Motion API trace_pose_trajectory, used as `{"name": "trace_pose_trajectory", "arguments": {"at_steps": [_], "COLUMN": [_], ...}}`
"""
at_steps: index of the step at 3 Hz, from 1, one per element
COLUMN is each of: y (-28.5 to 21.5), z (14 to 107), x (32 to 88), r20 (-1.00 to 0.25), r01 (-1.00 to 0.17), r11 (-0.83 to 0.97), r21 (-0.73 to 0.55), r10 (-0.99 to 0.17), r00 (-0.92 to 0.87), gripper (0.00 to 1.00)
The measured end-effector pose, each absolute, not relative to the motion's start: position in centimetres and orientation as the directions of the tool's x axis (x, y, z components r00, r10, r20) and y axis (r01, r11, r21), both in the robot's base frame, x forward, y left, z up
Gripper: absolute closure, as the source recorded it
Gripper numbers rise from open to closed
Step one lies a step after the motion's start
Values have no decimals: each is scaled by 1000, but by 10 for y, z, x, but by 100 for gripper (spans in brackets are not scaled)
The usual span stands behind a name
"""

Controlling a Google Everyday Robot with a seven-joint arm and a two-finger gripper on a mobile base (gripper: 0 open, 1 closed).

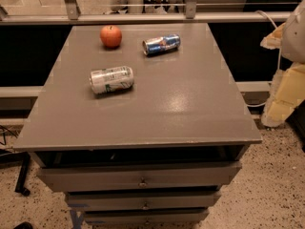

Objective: Place 7up can upright

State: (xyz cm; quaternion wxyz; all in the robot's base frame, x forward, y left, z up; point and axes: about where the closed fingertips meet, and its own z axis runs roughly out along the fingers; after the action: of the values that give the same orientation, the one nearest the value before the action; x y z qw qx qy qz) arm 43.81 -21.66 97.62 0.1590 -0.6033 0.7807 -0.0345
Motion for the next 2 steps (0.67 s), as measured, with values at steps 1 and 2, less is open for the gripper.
{"name": "trace_pose_trajectory", "arguments": {"at_steps": [1, 2], "y": [-217, -213], "z": [976, 978], "x": [438, 440], "r20": [-207, -212], "r01": [-931, -932], "r11": [270, 258], "r21": [-246, -252], "r10": [-953, -955], "r00": [-221, -207], "gripper": [0, 0]}}
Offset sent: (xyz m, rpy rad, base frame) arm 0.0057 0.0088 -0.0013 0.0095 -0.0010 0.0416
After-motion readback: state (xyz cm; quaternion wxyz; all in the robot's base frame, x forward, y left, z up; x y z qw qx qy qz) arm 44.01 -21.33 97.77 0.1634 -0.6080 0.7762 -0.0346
